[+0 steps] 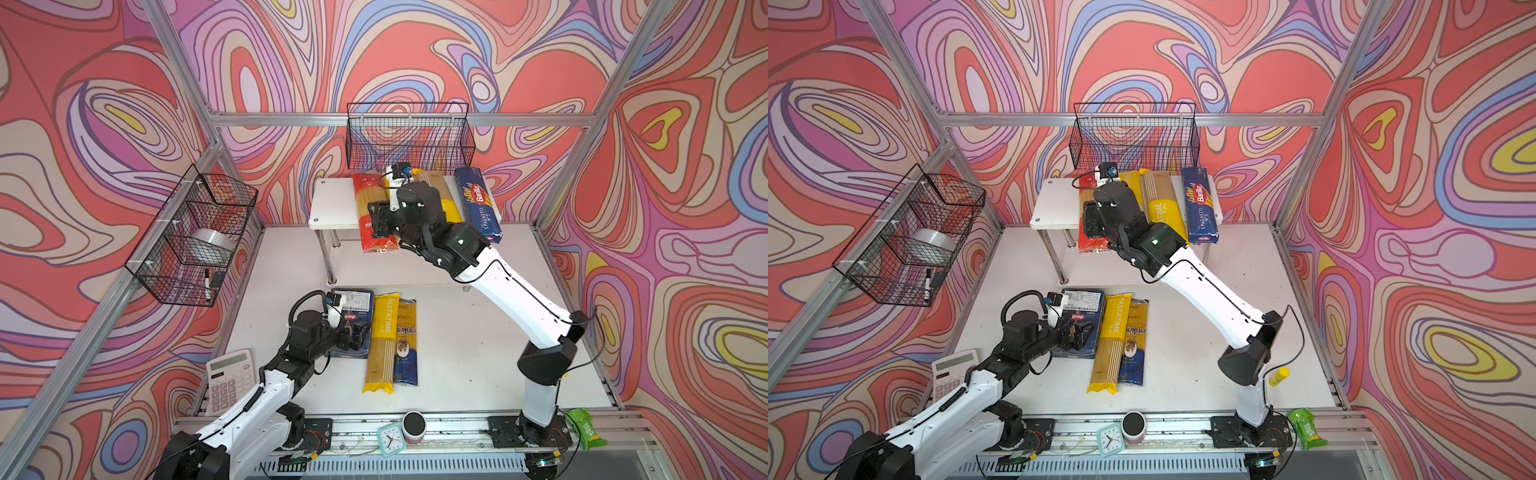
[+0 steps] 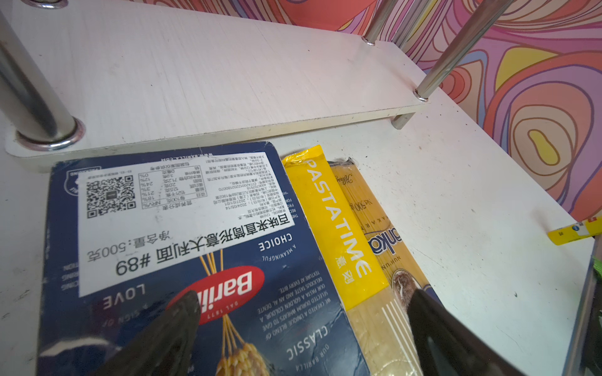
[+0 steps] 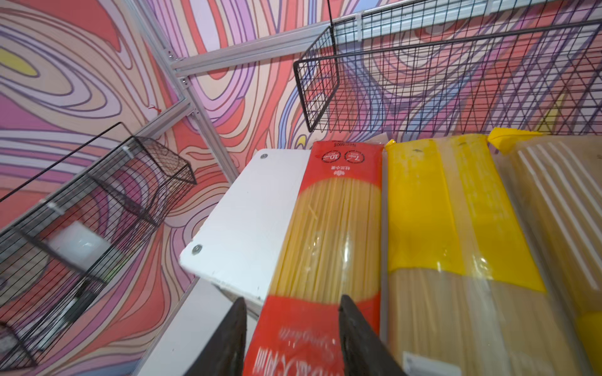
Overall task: Arrange pasta packages on shelves
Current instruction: Place the pasta bag on the shelf, then move the pasta bag to the shelf.
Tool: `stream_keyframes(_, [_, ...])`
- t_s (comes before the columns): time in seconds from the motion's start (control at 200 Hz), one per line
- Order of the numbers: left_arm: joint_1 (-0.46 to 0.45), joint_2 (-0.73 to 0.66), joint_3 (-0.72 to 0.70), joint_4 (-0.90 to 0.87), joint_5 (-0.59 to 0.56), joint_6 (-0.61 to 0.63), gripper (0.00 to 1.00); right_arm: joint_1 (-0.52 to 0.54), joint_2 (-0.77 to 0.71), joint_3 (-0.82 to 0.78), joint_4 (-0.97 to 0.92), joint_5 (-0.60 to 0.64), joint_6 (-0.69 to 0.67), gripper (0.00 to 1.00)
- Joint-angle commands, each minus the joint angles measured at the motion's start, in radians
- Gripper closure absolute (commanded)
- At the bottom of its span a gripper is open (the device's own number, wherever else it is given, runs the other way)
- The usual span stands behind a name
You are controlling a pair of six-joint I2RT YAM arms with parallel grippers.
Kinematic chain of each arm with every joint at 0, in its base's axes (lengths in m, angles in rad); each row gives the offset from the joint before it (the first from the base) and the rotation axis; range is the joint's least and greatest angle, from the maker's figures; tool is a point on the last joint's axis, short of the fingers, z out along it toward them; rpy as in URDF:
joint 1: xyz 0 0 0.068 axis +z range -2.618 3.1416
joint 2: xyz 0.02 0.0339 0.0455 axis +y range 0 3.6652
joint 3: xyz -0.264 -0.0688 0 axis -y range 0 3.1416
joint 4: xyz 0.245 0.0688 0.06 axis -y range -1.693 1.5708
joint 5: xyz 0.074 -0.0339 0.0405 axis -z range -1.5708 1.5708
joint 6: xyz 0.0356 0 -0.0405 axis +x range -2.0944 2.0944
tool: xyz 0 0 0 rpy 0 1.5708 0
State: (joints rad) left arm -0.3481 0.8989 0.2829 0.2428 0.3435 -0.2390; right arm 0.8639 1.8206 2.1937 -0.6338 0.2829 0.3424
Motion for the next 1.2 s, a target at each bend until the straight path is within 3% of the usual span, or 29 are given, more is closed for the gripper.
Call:
stream_keyframes(0.0, [-0.006,0.0,0.013,-0.007,0.003,0.007,0.0,0.039,-0.141,-0.085,-0.051,-0.094,-0.047,0.57])
stream_keyframes(0.105, [-0.007,0.001,0.014,-0.011,0.0,0.007,0.0,0.136,-0.174,-0.117,-0.163,-0.027,-0.104,0.6])
stream_keyframes(0.255, [-0.007,0.006,0.016,-0.008,0.014,0.01,0.0,0.21,-0.188,-0.172,-0.297,0.043,-0.084,0.6])
stream_keyframes(0.321, [-0.006,0.013,0.018,-0.009,0.017,0.01,0.0,0.24,-0.204,-0.234,-0.289,0.095,-0.095,0.61])
stream_keyframes(0.641, [-0.007,0.017,0.021,-0.013,0.01,0.01,0.0,0.241,-0.259,-0.431,-0.089,0.113,-0.1,0.65])
stream_keyframes(1.197, [-0.007,0.022,0.024,-0.014,0.008,0.009,0.0,0.216,-0.093,-0.277,0.003,0.177,-0.176,0.69])
